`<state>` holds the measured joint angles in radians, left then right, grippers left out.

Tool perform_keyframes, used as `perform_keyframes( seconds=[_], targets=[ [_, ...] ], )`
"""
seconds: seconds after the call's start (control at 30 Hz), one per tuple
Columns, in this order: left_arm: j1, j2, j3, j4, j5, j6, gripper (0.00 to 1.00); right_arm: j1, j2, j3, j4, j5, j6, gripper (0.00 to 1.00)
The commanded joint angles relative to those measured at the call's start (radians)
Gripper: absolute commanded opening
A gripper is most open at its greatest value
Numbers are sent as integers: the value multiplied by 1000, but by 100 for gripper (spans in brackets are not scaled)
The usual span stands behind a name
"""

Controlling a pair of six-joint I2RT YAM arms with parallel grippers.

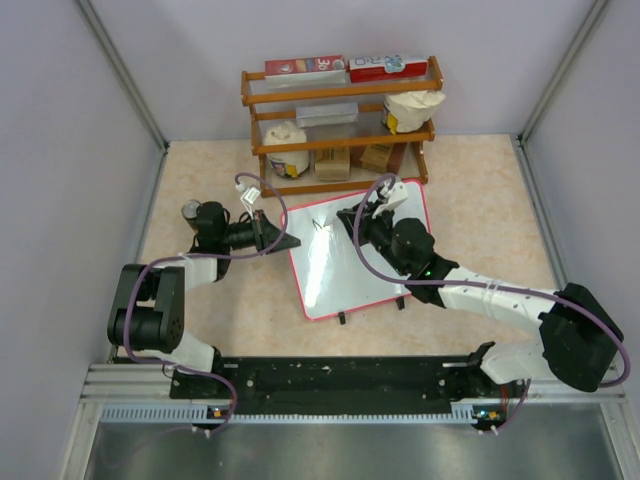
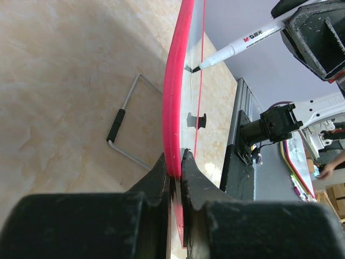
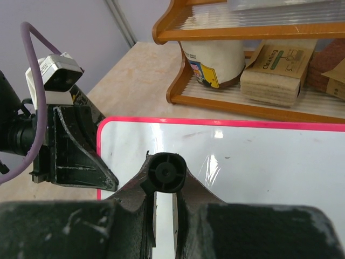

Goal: Write a sentence on the whiteboard

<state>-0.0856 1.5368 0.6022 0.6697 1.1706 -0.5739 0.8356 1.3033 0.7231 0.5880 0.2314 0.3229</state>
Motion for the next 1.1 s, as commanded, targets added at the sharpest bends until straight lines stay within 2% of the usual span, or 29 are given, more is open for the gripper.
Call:
perform_keyframes(
  seconds=[0.0,0.4,1.07],
  targets=[
    [-9,14,2,21,-8,169,0,-6,-4,12,33,39,5,0],
    [-11,16,2,19,-6,169,0,-4,17,39,15,40,-5,0],
    [-11,20,5,18,-6,170,0,-6,-45,-76,-14,5,19,0]
  ],
)
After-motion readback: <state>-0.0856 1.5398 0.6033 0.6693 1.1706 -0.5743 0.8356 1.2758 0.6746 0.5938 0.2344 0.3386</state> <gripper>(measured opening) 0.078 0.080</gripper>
